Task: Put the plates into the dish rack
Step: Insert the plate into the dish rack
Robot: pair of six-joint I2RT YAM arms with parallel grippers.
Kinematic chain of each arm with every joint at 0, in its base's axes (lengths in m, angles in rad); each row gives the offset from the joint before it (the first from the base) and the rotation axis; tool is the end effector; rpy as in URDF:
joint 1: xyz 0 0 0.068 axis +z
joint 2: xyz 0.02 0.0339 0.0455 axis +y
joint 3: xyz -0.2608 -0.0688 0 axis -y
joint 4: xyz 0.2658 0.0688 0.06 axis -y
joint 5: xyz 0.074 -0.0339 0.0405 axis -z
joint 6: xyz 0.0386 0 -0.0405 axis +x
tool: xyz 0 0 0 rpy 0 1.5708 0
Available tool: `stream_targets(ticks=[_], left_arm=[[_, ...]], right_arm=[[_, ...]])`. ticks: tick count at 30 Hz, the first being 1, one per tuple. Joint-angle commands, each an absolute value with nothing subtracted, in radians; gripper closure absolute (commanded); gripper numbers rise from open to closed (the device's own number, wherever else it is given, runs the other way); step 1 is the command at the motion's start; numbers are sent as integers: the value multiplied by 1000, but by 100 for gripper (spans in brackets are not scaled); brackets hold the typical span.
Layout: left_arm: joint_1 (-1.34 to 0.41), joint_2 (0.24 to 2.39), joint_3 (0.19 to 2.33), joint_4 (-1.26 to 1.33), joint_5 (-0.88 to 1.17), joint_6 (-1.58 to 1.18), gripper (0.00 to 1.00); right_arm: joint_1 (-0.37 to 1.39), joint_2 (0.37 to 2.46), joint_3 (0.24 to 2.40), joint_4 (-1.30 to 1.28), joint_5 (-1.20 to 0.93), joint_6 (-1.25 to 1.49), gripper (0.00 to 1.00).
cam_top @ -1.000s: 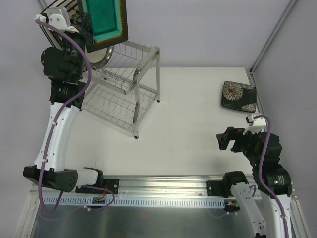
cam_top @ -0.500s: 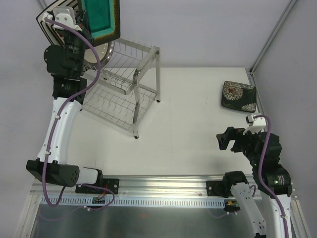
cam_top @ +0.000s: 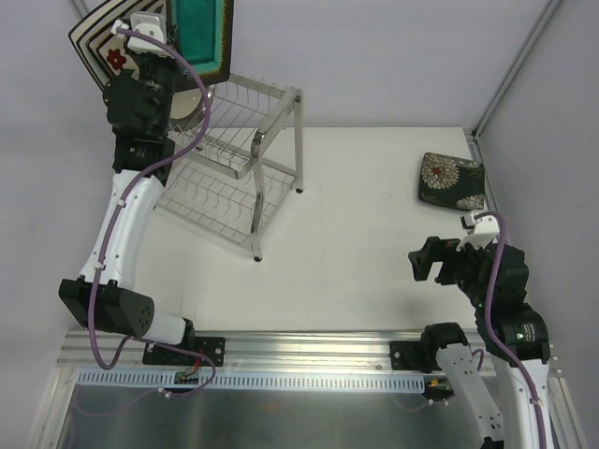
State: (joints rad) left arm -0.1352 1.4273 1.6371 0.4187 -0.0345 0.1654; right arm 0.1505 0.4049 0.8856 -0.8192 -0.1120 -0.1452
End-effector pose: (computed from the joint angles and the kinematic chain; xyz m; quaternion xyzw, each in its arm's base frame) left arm 0.3185 -0.0420 0.5518 0.0528 0.4510 0.0213 0.8907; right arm 0.0925 0.0184 0.3550 -0.1520 0.8012 0.0472 0.5769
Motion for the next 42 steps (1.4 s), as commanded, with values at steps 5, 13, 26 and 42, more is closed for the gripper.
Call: stream_targets(ticks=[5,13,26,42], left_arm=[[-121,1408,1687,758,-17,225,100],[-109,1427,1743,767,-2,173,100],[-97,1404,1781,776,-14,176,100],[-86,1373,1645,742,29,173,100]], right_arm=[[155,428,902,-782,-100,-170,0],[156,443,904,-776,-98,-179,0],[156,448,897,-770,-106,-178,1],[156,445,891,-769,-112,-179,0]])
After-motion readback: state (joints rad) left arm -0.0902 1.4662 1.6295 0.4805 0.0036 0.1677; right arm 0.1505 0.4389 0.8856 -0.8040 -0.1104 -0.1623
